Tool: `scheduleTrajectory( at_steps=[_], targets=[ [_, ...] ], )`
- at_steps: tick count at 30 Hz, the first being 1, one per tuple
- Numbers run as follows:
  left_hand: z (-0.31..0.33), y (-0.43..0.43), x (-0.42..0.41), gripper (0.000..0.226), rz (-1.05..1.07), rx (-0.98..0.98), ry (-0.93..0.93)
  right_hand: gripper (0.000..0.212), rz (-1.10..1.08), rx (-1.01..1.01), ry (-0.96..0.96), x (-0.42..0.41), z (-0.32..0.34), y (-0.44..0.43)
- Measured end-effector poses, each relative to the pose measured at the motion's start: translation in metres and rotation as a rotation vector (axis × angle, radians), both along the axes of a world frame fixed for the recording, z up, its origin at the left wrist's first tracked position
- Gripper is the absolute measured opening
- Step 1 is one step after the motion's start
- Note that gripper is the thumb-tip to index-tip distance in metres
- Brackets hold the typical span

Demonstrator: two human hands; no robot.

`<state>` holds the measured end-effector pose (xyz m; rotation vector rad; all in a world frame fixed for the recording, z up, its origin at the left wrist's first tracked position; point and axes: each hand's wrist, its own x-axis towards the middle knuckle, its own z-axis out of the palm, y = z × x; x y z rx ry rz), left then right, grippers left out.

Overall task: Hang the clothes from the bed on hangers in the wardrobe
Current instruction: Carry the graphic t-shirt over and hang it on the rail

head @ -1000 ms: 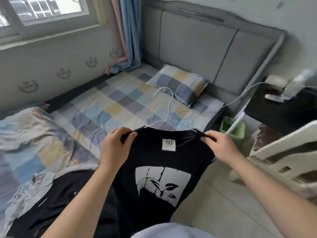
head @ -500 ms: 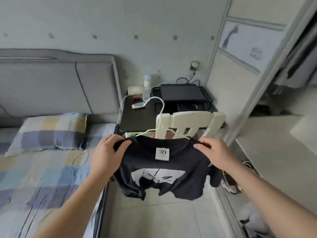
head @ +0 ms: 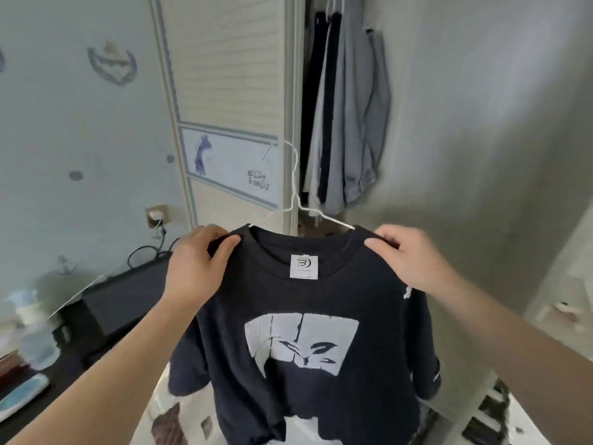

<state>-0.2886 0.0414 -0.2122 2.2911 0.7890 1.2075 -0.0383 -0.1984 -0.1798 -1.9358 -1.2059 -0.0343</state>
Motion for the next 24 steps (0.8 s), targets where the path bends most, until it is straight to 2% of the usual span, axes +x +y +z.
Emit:
scheduleTrajectory(
  at_steps=[5,10,14,20,24],
  targets=[
    [0.059,0.050,0.110,0.017,-0.253,0.100,-0.078,0.030,-0.254,0.036,-0.152,0.031,0.063,-0.007],
    [0.113,0.056,0.215,0.015,-0.458,0.120,-0.203,0.034,-0.475,0.132,-0.217,0.063,0.112,-0.026],
    [0.145,0.056,0.287,0.021,-0.503,0.201,-0.256,0.033,-0.569,0.114,-0.310,0.077,0.150,-0.041],
    [0.212,0.030,0.399,0.030,-0.540,0.211,-0.371,0.028,-0.690,0.058,-0.435,0.109,0.216,-0.063],
    [0.255,0.010,0.451,0.025,-0.506,0.176,-0.432,0.030,-0.726,0.029,-0.491,0.133,0.261,-0.068]
  ],
)
